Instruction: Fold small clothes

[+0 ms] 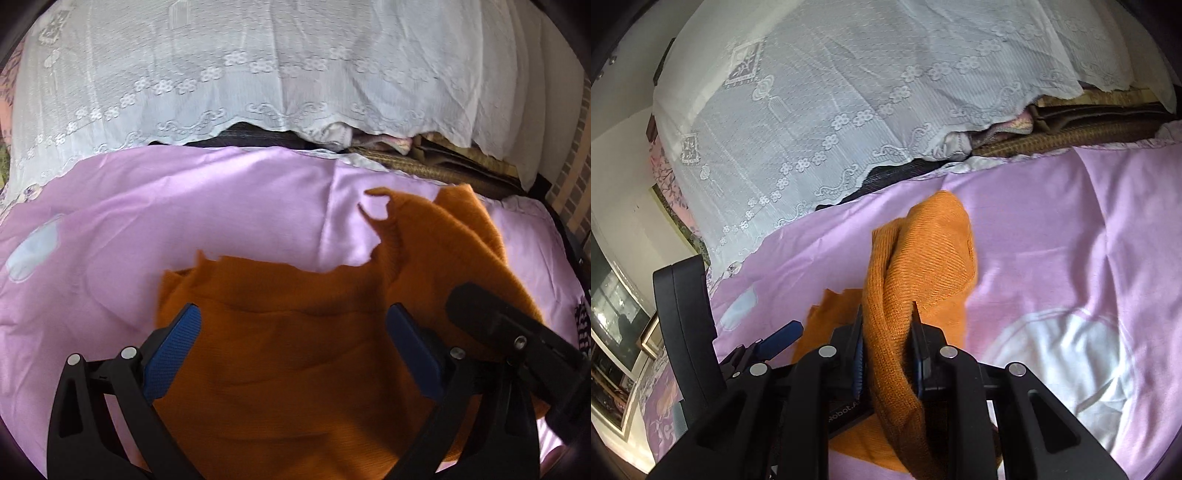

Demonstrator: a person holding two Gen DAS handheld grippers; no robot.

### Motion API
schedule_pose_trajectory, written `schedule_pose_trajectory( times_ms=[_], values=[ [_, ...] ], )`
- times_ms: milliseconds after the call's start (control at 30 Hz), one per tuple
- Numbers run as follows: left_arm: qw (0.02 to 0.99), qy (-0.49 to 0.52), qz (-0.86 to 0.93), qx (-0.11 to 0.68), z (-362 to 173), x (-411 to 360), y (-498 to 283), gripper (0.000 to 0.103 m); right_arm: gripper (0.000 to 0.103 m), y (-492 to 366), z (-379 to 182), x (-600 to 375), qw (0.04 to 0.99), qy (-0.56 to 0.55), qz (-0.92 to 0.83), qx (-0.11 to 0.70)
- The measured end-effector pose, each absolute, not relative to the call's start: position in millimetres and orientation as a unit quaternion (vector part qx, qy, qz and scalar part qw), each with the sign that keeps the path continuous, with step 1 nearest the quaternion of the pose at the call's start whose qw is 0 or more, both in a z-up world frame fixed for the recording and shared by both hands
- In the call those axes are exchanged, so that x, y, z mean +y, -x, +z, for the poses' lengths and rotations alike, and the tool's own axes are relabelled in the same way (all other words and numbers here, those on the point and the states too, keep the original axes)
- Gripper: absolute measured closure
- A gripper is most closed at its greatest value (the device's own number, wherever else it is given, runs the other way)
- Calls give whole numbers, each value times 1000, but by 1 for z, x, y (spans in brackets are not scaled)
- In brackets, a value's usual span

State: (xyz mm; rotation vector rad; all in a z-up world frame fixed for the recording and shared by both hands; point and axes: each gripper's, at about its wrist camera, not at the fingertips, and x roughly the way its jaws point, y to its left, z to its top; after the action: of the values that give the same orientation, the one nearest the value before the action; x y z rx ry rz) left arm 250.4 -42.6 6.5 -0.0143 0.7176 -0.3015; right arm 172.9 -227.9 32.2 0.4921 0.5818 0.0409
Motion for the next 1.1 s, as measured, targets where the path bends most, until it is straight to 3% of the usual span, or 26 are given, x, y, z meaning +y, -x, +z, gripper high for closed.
schedule_pose_trajectory(
  times_ms=[300,600,700,767,833,867,1033,1100],
  values=[
    [940,-9,-101,325,21,24,-252,12,82,-214,42,-148,928,-217,62,298],
    [912,66,-113,389,-26,89,-266,11,83,-241,5,-97,895,-254,125,345],
    [900,108,-130,403,-31,97,-269,10,83,-230,11,-110,889,-289,150,321],
    [902,102,-130,399,-29,96,-268,10,83,-213,27,-118,910,-253,140,299],
    [904,99,-132,396,-27,94,-266,10,72,-192,36,-122,929,-194,124,288],
    [904,98,-135,394,-25,93,-264,10,61,-184,37,-123,934,-174,118,288],
    [909,69,-142,386,-19,80,-256,10,50,-138,23,-114,956,-58,84,276],
    [908,63,-146,388,-18,78,-255,10,36,-124,22,-109,961,-14,78,265]
  ],
)
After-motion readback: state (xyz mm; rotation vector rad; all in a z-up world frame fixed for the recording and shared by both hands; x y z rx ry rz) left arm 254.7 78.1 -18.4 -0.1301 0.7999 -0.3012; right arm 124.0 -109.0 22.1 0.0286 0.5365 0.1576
